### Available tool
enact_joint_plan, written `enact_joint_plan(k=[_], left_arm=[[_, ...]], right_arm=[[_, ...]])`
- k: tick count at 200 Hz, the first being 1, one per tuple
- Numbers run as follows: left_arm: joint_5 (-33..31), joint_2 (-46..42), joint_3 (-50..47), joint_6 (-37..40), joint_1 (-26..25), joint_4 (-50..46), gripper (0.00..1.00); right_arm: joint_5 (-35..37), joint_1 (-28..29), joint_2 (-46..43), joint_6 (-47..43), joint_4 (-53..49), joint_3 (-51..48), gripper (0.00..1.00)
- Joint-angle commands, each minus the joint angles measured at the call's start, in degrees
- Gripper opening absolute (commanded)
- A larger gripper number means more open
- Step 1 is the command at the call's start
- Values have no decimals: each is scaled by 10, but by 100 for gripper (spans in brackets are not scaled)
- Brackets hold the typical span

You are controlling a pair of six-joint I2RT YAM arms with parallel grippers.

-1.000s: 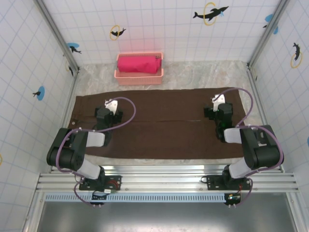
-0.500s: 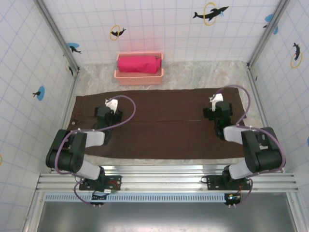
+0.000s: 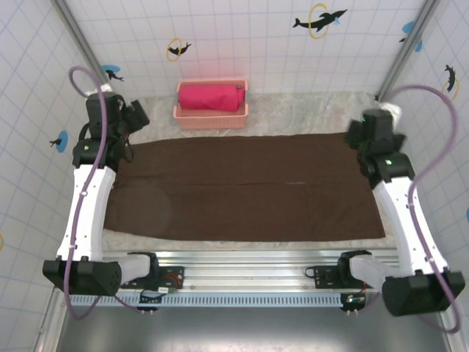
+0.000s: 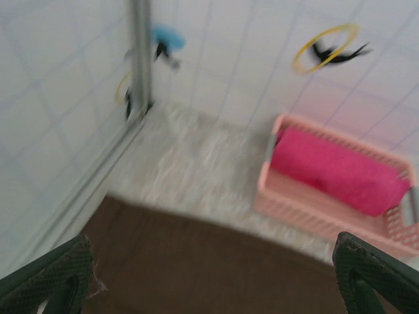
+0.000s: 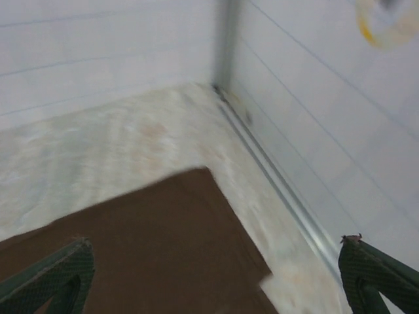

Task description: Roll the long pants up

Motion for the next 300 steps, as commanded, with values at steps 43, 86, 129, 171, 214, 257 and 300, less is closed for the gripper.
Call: enact_joint_plan(k=[43,86,129,171,214,257,300], left_arm=[[146,-109,-255,-200,157,-180,92],[184,-170,-379,-249,222,-159,89],[149,-162,-367,-232,232,-196,88],[151,-157,-361,-234,246,-196,88],[151,-147,-367,-234,252,-182,86],[147,-125,-364,-230,254,-168,85],[135,-105,-353,-219,255,-163,85]], right_arm=[[-45,-118,-139,262,-148,-270,99],[-109,-213,-230,291,-177,-369,91],[-121,-220,-243,299,-177,-411,83],[-140,-232,-240,299,-132,-449,79],[-137,-249,-206,280,-105,-443,78],[-130,-268,-166,259,-75,-432,75],[-122,-279,-122,241,-47,-420,70]])
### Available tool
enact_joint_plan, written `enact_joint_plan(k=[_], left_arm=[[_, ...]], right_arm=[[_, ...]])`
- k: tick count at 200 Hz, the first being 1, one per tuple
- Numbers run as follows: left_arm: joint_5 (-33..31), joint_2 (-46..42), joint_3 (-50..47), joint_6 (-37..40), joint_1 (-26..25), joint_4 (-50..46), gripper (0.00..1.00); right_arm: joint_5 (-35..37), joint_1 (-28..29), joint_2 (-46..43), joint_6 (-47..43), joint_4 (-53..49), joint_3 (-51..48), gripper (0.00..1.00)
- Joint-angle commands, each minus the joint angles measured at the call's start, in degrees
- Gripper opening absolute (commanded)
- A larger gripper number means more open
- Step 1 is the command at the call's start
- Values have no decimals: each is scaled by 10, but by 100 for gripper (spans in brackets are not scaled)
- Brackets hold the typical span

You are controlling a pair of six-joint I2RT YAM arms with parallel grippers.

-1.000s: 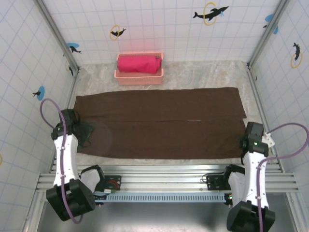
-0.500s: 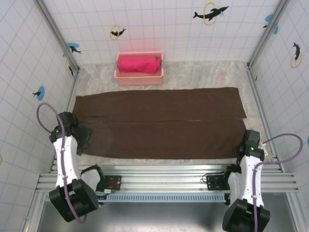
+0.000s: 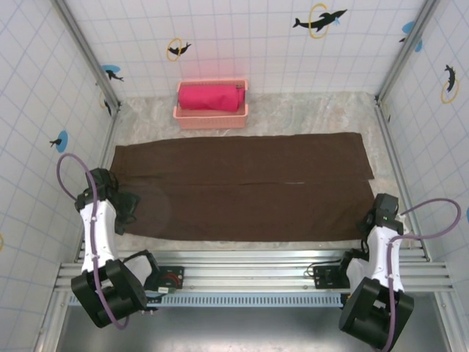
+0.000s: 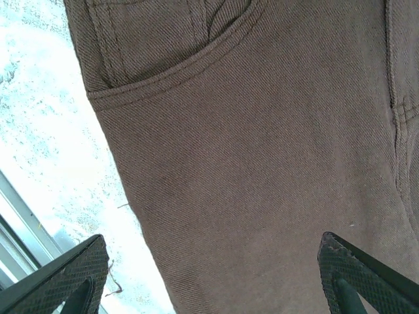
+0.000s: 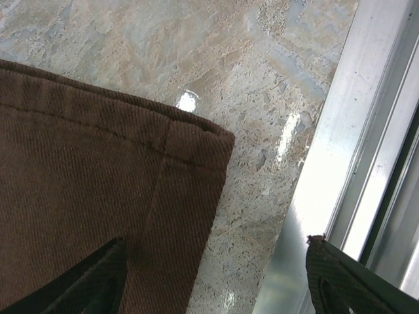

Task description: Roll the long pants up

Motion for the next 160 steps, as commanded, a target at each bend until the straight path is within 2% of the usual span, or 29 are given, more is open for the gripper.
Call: enact_joint_plan(k=[1,15,38,77,111,135,140,152,160], left_arm=[[-13,8,22,8,5,5,84],[-14,14,21,10,5,10,84],[-15,23,19,14,8,16,84],[-16,29,17,19,12,23,84],[-19,27,17,21,17,20,84],[-20,23,15,22,18,18,84],[-20,22,13,22,19,18,84],[-19,22,11,21,21,20,84],[-19,22,10,20,21,21,84]], right_arm=[[14,-7,23,-17,28,23,70],[16,-9,41,-26,37,31,69],[20,-10,78,-39,51,49,63],[17,-11,140,-64,67,80,41],[15,-13,147,-70,66,86,25],[23,-15,143,-72,40,97,25],[22,-16,141,-74,34,99,30],[20,-16,132,-76,23,103,49],[24,-16,125,-75,18,102,52]])
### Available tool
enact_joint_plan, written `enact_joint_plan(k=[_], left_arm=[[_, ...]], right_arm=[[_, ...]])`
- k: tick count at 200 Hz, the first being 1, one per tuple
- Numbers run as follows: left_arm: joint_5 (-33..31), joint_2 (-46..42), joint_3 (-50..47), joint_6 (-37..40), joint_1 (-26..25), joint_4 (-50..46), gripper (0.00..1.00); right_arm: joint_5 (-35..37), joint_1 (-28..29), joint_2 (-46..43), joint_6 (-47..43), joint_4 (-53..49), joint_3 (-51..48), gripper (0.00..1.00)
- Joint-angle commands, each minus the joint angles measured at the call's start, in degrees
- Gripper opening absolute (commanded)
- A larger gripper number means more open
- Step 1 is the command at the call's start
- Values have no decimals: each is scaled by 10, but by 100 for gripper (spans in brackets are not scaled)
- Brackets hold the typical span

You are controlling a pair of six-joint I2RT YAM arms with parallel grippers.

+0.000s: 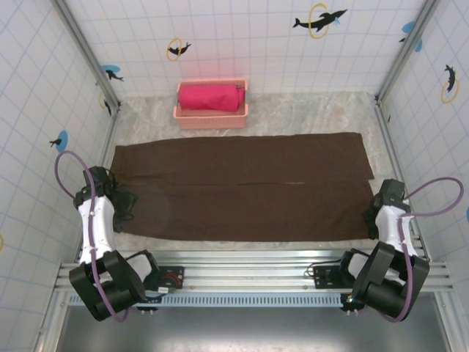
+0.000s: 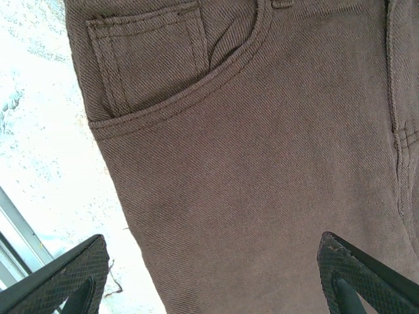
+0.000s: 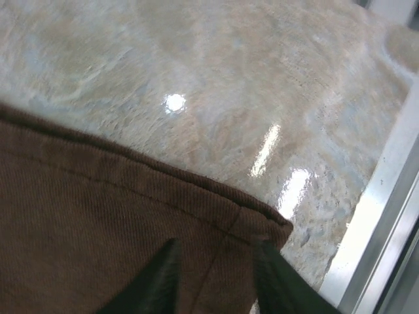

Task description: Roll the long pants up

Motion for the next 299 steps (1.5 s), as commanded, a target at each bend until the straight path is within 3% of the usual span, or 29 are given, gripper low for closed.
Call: enact_joint_plan(k=[1,77,121,142,166,189,239,271,299], left_arm=[[-9,-5,5,6,6,-3,84],[3,3,14,2,8,-2,84],[6,0,16,3,8,-7,83],[4,-1,17,2,7,-10,83],[2,-5,18,3,7,-13,83],[2,-10,17,5,8,-15,83],[5,-14,13,8,8,-14,83],[4,-15,11,12,8,-11,83],[4,-13,7,8,8,-7,84]], right_arm=[[14,-4,-19,-5,-31,22,52],[-19,-64,28,35,-8,-6,51],[-35,-70,40,34,1,-3,47],[-35,-71,46,35,-1,0,40],[-36,-71,63,32,-7,10,25],[-37,-73,70,28,-8,15,0],[-53,-95,36,13,-18,6,0],[-51,-107,0,3,-50,43,0],[-54,-113,19,-3,-57,82,0]])
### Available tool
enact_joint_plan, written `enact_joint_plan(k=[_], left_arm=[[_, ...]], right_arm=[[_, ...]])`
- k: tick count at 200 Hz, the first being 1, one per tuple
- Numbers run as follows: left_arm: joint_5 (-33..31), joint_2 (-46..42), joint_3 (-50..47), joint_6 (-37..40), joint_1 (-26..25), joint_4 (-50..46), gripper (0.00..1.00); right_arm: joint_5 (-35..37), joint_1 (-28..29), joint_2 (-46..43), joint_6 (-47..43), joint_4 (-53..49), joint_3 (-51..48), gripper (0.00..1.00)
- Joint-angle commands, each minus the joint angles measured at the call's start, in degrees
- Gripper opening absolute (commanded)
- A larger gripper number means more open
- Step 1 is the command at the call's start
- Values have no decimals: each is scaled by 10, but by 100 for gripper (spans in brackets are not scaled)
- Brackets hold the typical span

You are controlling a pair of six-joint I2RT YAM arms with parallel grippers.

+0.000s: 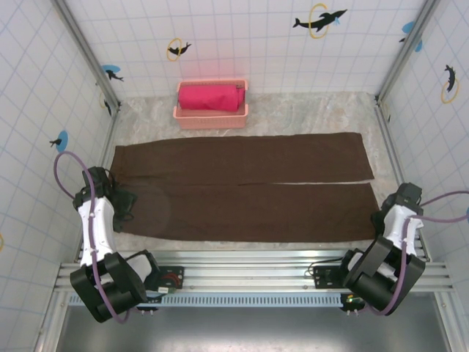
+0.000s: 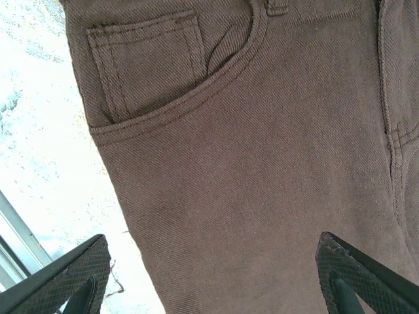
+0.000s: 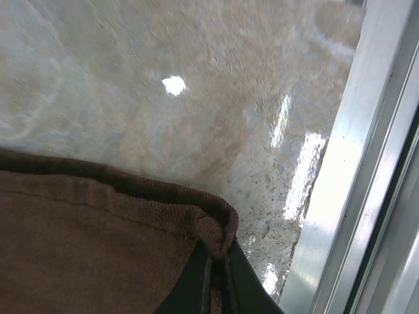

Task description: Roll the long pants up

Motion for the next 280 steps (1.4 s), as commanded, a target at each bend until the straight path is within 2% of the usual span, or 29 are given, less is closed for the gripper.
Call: enact_joint_plan(k=[1,48,95,138,175,215,280], left_arm=[[-1,-5,7,6,4,-7,84],[4,9,-3,-22,12,-6,83],[2,16,-36,-59,39,-24,74],[-31,14,-47,-101,44,-21,74],[-45,55,-43,-100,46,1,73],[-69,79,-52,-89,45,19,65],[-75,113,-86,-92,46,66,67]], right_arm=[[6,-7,10,-10,-13,44,0],[7,-24,50,-24,1,68,0],[-9,-50,83,-43,22,78,0],[-12,-52,100,-49,25,94,0],[-12,-54,110,-51,25,99,0],[-19,-57,115,-50,28,99,0],[-10,-57,102,-46,26,90,0]])
